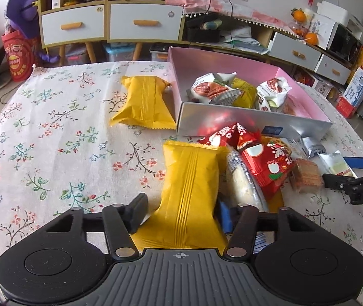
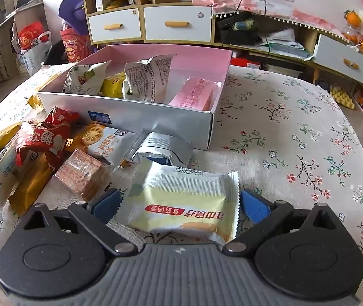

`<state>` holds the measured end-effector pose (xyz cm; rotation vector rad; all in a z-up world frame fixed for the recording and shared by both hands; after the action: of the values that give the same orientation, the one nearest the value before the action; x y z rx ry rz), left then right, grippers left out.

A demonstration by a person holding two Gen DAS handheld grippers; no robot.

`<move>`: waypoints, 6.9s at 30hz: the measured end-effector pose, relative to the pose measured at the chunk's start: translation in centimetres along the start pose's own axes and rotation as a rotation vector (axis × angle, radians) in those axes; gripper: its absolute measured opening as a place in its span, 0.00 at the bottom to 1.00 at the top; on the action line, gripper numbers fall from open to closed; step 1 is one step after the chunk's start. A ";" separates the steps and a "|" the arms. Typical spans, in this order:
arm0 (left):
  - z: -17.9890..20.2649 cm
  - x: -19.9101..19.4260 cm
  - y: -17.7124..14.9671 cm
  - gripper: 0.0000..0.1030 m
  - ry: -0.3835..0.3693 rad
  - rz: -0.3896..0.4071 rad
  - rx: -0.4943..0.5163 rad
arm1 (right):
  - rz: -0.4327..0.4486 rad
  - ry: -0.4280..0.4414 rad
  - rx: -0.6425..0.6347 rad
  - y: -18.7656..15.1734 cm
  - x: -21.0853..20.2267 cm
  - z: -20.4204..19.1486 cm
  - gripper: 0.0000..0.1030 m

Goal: Organize snacks
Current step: 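Grasp the yellow pillow pack with left tool while right tool grasps white-yellow biscuit pack, then carry both packs over the pink box and open both tools to drop them, then withdraw both tools from the box back toward the snack pile, then grasp the clear blue-label stick pack with left tool while right tool grasps wafer cube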

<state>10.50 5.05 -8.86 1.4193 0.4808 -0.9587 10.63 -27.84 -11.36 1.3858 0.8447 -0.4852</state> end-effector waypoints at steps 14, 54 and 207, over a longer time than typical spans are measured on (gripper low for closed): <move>-0.7 -1.3 0.4 0.35 0.015 0.021 -0.085 | -0.008 -0.006 -0.013 0.8 -0.3 -0.5 0.63; 5.7 -1.9 7.1 0.34 -0.033 0.122 -0.147 | 0.178 0.128 0.246 6.9 -2.4 -1.6 0.63; 1.0 -2.4 -0.5 0.17 0.013 -0.024 -0.020 | 0.040 0.076 -0.202 1.5 -2.1 -8.0 0.37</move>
<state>8.51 4.75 -7.13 1.4060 0.5167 -0.9616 8.51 -20.17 -8.54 1.2390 0.9004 -0.3087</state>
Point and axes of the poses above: each gripper's, at about its wrist camera, not at the fingertips, and x roughly the way its jaws point, z to its right, y to its top, the point moved 5 cm from there along x, roughly the way its jaws point, and after that the axes turned 4 degrees about -z, right-handed, at the moved point
